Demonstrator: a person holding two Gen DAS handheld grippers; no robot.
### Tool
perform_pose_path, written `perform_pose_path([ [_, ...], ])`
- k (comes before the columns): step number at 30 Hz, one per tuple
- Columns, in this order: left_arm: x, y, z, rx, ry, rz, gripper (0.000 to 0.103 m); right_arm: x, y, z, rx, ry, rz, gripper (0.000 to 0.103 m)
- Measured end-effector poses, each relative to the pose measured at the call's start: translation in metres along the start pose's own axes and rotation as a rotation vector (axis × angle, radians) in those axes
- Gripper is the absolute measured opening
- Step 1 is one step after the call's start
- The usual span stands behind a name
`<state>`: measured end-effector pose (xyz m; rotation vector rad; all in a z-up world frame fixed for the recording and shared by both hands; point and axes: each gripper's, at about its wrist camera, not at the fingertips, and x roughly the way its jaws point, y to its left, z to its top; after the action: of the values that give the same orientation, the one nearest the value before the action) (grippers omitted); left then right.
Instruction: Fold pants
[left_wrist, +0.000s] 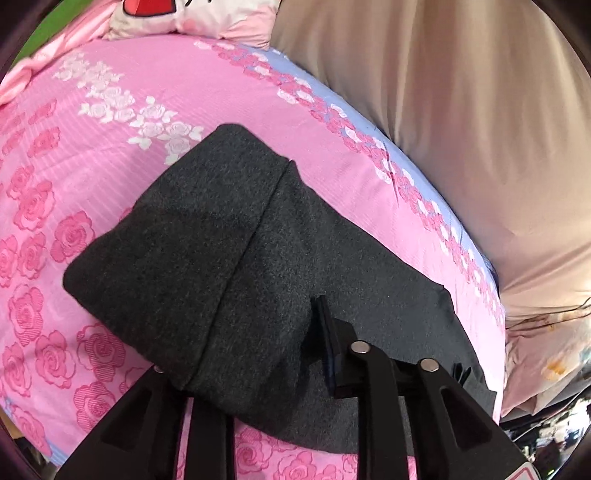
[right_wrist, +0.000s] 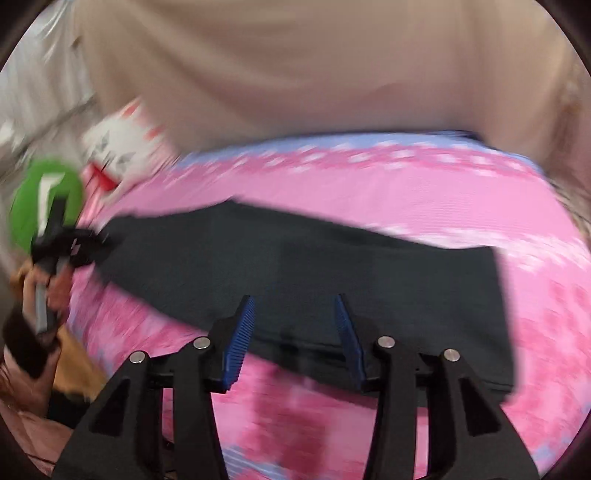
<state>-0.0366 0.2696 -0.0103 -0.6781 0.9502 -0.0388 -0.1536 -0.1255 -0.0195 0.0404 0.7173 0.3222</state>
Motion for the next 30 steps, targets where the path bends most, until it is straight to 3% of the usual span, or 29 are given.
perform_pose_path([
  [2, 0.004, 0.005, 0.001, -0.026, 0.021, -0.025, 0.038, 0.030, 0.017, 0.004, -0.031, 0.048, 0.009, 0.043],
  [4, 0.007, 0.008, 0.001, -0.029, 0.026, -0.041, 0.039, 0.053, 0.022, 0.007, -0.026, 0.084, -0.025, 0.043],
  [6, 0.010, 0.009, 0.002, -0.026, 0.025, -0.051, 0.039, 0.064, 0.021, 0.004, -0.010, 0.092, -0.058, 0.033],
  [8, 0.012, 0.011, 0.003, -0.026, 0.028, -0.063, 0.038, 0.068, 0.018, 0.009, 0.025, 0.089, -0.064, 0.012],
  [13, 0.010, 0.011, 0.003, -0.026, 0.036, -0.090, 0.038, 0.049, 0.021, 0.045, 0.110, -0.015, 0.051, 0.010],
  [15, 0.010, 0.010, 0.002, -0.022, 0.036, -0.090, 0.038, 0.061, 0.032, 0.053, 0.093, 0.013, 0.119, 0.010],
  [18, 0.010, 0.009, 0.000, -0.019, 0.033, -0.087, 0.037, 0.108, 0.044, 0.035, 0.038, 0.148, 0.091, 0.016],
  [19, 0.009, 0.008, 0.000, -0.017, 0.034, -0.088, 0.036, 0.102, 0.042, 0.031, 0.053, 0.096, 0.103, 0.017],
  [22, 0.005, 0.002, -0.001, 0.016, 0.031, -0.078, 0.023, 0.075, 0.028, 0.033, 0.126, 0.049, 0.128, 0.031],
  [23, 0.003, -0.004, -0.001, 0.043, 0.023, -0.066, 0.021, 0.063, 0.023, 0.033, 0.135, 0.023, 0.113, 0.040],
  [28, -0.001, -0.022, 0.000, 0.091, -0.023, -0.037, 0.012, 0.013, -0.016, 0.029, 0.189, -0.072, -0.030, 0.054],
  [30, -0.009, -0.041, 0.001, 0.143, -0.049, -0.027, 0.011, -0.001, -0.034, 0.021, 0.226, -0.083, -0.075, 0.054],
])
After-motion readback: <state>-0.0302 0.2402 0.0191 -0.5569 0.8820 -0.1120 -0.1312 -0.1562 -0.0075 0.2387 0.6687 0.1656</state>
